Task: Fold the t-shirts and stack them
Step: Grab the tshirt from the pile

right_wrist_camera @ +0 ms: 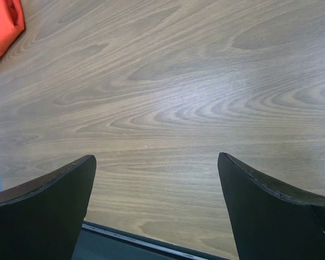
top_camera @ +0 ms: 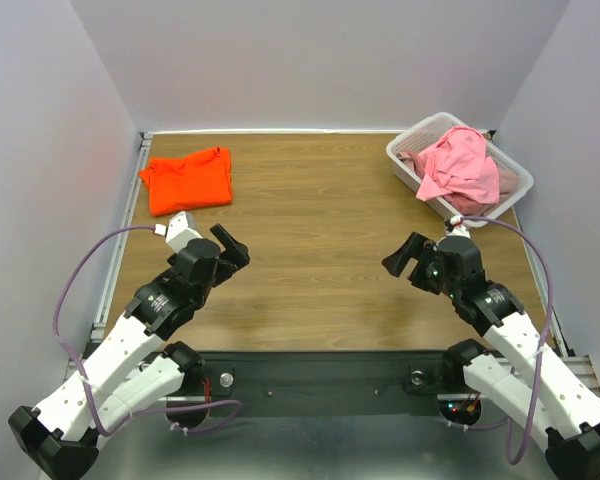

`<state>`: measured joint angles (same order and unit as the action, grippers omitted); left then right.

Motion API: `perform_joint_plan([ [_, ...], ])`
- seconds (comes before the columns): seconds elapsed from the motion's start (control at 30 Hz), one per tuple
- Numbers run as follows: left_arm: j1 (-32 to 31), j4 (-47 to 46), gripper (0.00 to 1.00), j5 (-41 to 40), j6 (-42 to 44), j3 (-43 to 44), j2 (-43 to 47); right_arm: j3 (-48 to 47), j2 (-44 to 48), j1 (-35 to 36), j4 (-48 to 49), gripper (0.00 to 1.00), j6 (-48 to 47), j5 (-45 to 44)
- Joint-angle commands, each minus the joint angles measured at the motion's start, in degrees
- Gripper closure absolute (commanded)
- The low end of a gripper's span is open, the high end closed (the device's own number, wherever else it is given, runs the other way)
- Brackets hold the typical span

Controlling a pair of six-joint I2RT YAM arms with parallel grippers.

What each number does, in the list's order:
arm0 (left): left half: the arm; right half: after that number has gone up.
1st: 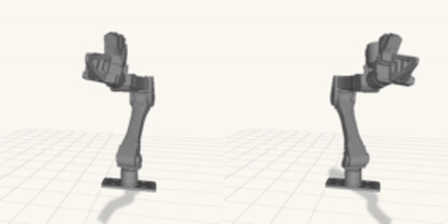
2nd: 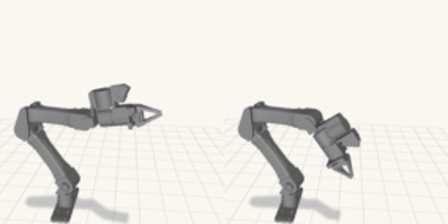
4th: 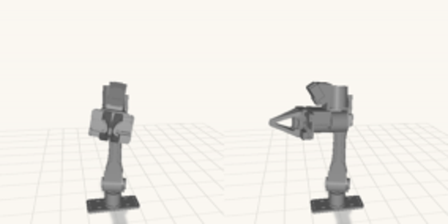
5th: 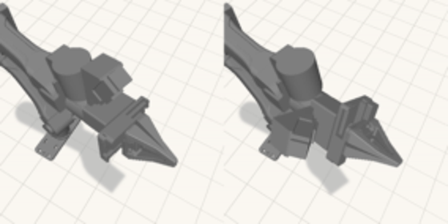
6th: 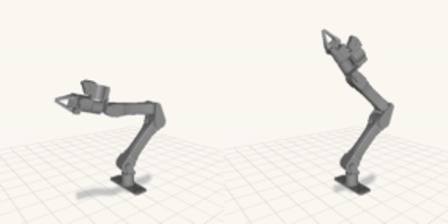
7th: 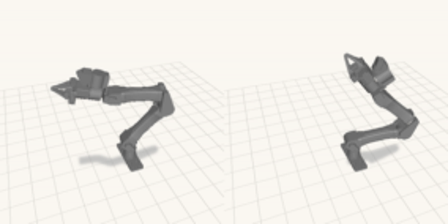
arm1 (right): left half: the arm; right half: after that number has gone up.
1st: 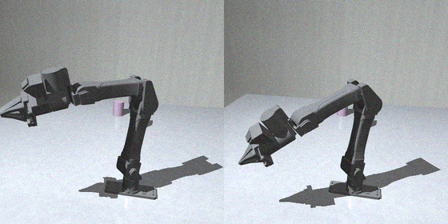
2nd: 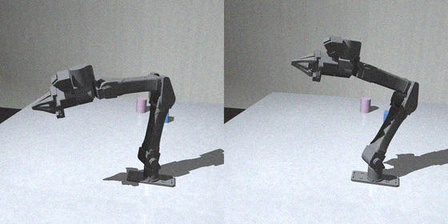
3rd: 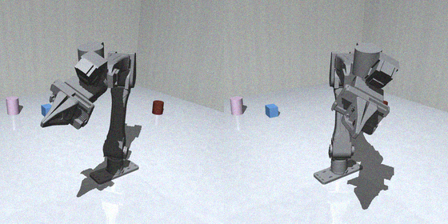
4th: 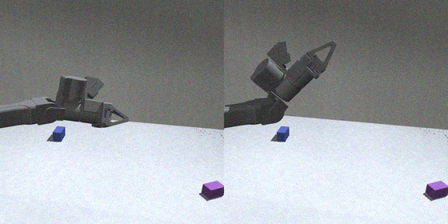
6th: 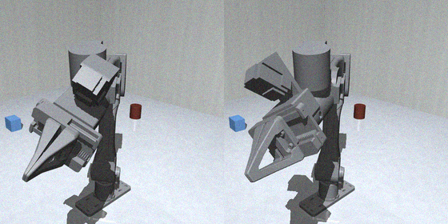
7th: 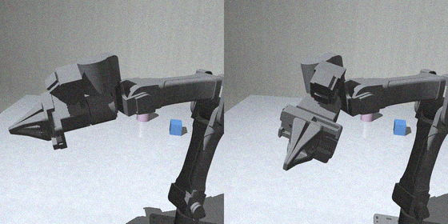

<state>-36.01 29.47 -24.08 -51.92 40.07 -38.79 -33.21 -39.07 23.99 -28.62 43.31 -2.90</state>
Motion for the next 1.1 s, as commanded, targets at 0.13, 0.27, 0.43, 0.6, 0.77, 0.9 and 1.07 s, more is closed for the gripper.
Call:
perform_joint_plan([
  [0.13, -0.2, -3.4, 0.01, -0.7, 2.0, 0.1, -1.0, -1.7, -1.3, -0.2, 0.5, 0.00, 2.4, -8.2],
  [0.27, -0.2, -3.2, 0.01, -1.4, 2.3, -0.4, -1.5, -6.3, -5.1, -0.1, 0.5, 0.00, 0.5, -13.9],
  [0.43, -0.2, -3.3, 0.01, -2.1, 2.5, -0.3, -2.4, -20.0, -15.2, -0.2, 0.0, 0.00, -2.2, -20.1],
  [0.6, -0.1, -4.6, 0.01, -2.6, 3.2, -0.9, -3.5, -33.5, -29.1, -2.0, 0.0, 0.00, -7.2, -29.5],
  [0.77, -0.1, -4.2, 0.02, -2.5, 3.5, -0.3, -4.5, -48.8, -44.1, -13.2, -0.1, 0.00, -12.8, -24.4],
  [0.9, -0.1, -5.0, 0.01, -2.5, 3.6, -1.1, -4.0, -55.3, -52.5, -20.9, -0.1, 0.03, -14.7, -19.7],
  [1.07, -0.1, -4.6, 0.02, -3.2, 3.9, 0.1, -4.5, -60.5, -60.5, -23.4, -0.2, 0.07, -18.3, -16.0],
])
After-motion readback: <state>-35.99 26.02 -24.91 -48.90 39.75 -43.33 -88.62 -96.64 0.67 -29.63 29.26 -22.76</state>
